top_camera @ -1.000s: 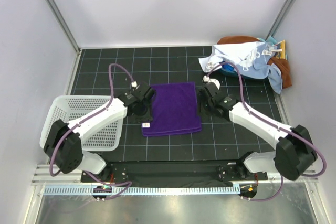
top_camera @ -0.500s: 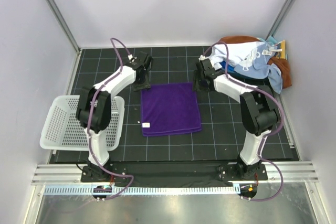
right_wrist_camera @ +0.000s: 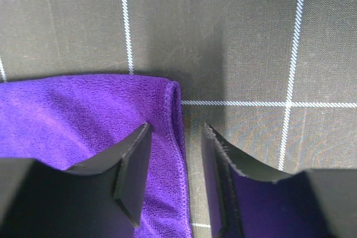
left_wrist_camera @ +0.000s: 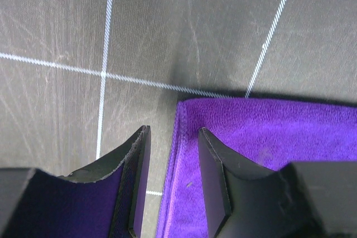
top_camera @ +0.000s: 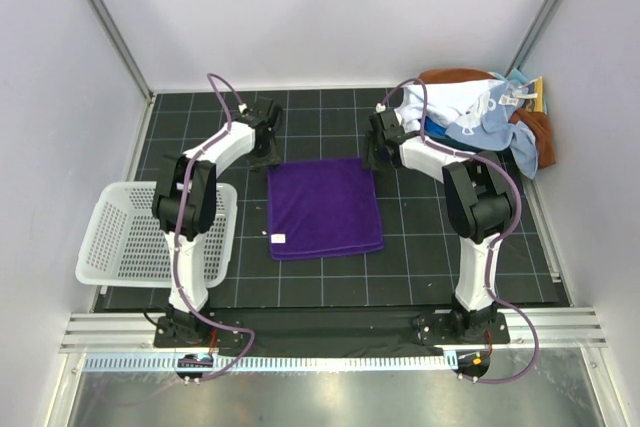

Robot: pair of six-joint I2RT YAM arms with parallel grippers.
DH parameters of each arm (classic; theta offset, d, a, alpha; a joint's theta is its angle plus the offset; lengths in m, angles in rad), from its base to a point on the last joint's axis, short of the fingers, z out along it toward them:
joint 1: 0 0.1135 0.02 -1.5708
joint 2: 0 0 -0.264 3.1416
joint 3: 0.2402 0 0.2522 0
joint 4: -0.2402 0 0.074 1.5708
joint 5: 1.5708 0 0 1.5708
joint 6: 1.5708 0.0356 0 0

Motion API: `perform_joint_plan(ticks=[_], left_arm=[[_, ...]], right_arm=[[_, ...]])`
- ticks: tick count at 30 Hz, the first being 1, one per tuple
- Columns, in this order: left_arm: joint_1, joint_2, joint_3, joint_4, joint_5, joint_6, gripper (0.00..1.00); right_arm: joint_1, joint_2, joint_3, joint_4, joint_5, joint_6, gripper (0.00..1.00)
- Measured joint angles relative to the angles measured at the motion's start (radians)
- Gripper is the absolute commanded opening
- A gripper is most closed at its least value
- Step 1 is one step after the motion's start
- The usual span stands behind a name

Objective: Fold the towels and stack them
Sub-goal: Fold the towel

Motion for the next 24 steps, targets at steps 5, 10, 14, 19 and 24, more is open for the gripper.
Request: perform_joint_plan(ticks=[5, 10, 14, 19, 24], left_arm=[[0.006, 0.026, 0.008, 0.015, 0.010, 0.003, 0.43], [0.006, 0.051, 0.011, 0.018, 0.015, 0.003, 0.41], [0.006, 0.051, 0.012, 0.019, 0.014, 0.003, 0.39], [0.006, 0.051, 0.013, 0.023, 0.021, 0.007, 0.39], [0.006, 0.051, 0.013, 0.040, 0.042, 0.021, 0.41]], right_arm=[[-0.011, 0.009, 0.000, 0.001, 0.007, 0.001, 0.38], [-0.019, 0.011, 0.001, 0.000, 0.012, 0.002, 0.36], [-0.019, 0.011, 0.002, 0.000, 0.011, 0.001, 0.37], [-0.019, 0.010, 0.002, 0.008, -0.009, -0.002, 0.45], [-0.021, 0.009, 0.014, 0.016, -0.034, -0.011, 0.45]])
